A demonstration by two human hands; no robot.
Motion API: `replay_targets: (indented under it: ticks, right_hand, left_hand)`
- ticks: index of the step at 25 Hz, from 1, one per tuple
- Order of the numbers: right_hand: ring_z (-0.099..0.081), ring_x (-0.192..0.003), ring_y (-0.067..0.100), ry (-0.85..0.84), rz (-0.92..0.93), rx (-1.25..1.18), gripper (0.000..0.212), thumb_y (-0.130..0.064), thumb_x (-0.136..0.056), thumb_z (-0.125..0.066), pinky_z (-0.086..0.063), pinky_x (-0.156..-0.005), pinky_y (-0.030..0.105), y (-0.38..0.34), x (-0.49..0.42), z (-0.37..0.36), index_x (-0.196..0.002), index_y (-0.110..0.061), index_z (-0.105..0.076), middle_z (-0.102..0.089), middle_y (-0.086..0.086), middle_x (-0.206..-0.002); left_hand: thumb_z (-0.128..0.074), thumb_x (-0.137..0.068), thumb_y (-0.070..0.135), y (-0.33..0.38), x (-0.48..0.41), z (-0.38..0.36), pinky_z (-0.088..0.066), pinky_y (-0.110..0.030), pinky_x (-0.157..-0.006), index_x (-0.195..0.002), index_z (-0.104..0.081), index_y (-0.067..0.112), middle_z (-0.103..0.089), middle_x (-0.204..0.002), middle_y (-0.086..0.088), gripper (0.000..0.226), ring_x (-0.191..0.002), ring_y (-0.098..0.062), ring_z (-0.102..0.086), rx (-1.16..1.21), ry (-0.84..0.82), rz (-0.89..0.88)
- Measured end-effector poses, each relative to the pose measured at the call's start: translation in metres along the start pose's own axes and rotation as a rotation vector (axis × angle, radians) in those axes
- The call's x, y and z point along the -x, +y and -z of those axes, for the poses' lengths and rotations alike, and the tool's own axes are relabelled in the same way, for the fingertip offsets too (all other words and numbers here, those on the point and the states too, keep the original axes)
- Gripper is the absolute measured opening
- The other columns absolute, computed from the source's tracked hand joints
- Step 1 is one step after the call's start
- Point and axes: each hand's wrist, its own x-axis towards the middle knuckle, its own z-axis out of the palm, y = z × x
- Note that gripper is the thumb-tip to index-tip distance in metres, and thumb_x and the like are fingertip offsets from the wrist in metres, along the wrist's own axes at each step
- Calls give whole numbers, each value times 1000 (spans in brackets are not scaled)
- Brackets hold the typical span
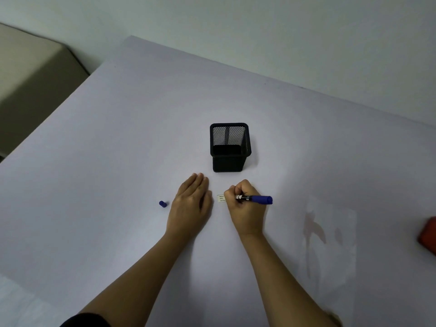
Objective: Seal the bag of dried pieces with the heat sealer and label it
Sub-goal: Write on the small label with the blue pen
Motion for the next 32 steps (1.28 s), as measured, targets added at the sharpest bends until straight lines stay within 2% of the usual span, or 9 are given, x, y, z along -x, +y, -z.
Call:
replay_targets:
  ticks: [8,11,18,22,25,27,29,31,32]
  right_hand:
    - [-42,-52,5,-18,23,16,26,-9,-79,-59,-35,-50,8,1,1,-1,-62,-14,-40,-43,-1,-55]
    - [-44,-53,6,-25,9,9,24,-8,-78,-60,-36,-49,10,0,1,-1,-61,-8,-42,-44,-1,-55]
    - [-45,-53,6,36,2,18,24,-6,-77,-60,-36,-48,8,-3,0,0,-60,-10,-43,-42,-3,-54]
    - [-46,-52,14,146,-143,-48,28,-7,-80,-63,-39,-46,16,-8,-3,2,-61,-11,-43,-44,1,-51]
    - [-54,-48,15,186,-283,-175,28,-9,-82,-68,-48,-48,23,-20,-7,13,-66,-14,-45,-53,2,-55]
    - [-59,-48,11,173,-416,-320,22,-14,-84,-66,-51,-49,20,-30,-9,25,-74,-17,-47,-60,3,-60]
    - [-55,-44,5,153,-525,-415,21,-20,-85,-64,-48,-46,15,-35,-13,38,-76,-18,-45,-60,4,-62]
    - [-48,-41,2,142,-618,-512,24,-25,-87,-62,-42,-42,12,-40,-17,51,-72,-17,-44,-60,6,-65]
    - [-47,-41,2,157,-648,-540,25,-26,-87,-61,-41,-43,11,-42,-20,57,-71,-16,-45,-61,6,-68]
  left_hand:
    - [-40,-92,31,2,0,2,-29,-32,-108,-125,-57,4,-58,-131,-13,47,-129,-26,-47,17,9,-6]
    - [-40,-92,31,1,-1,0,-27,-32,-109,-126,-57,4,-57,-131,-13,47,-130,-25,-47,14,16,-3]
    - [-40,-93,32,-1,0,-2,-26,-29,-109,-127,-55,5,-56,-133,-11,47,-131,-24,-45,15,18,-1]
    - [-42,-92,30,-1,0,-3,-26,-28,-110,-127,-56,5,-57,-132,-12,45,-130,-24,-46,35,35,-3]
    - [-47,-92,20,-1,2,-1,-32,-28,-109,-124,-58,1,-59,-128,-15,39,-125,-27,-50,69,82,-87]
    - [-49,-90,10,2,3,2,-36,-29,-107,-120,-60,-3,-62,-123,-18,34,-121,-26,-51,96,145,-178]
    - [-50,-88,5,9,7,10,-41,-28,-102,-112,-64,-4,-66,-115,-19,29,-114,-24,-53,134,234,-222]
    - [-52,-86,4,12,14,24,-45,-27,-93,-107,-67,-2,-68,-110,-17,26,-103,-22,-56,128,332,-157]
    - [-54,-86,4,10,18,32,-48,-30,-88,-108,-68,1,-67,-111,-16,26,-99,-22,-56,101,368,-61]
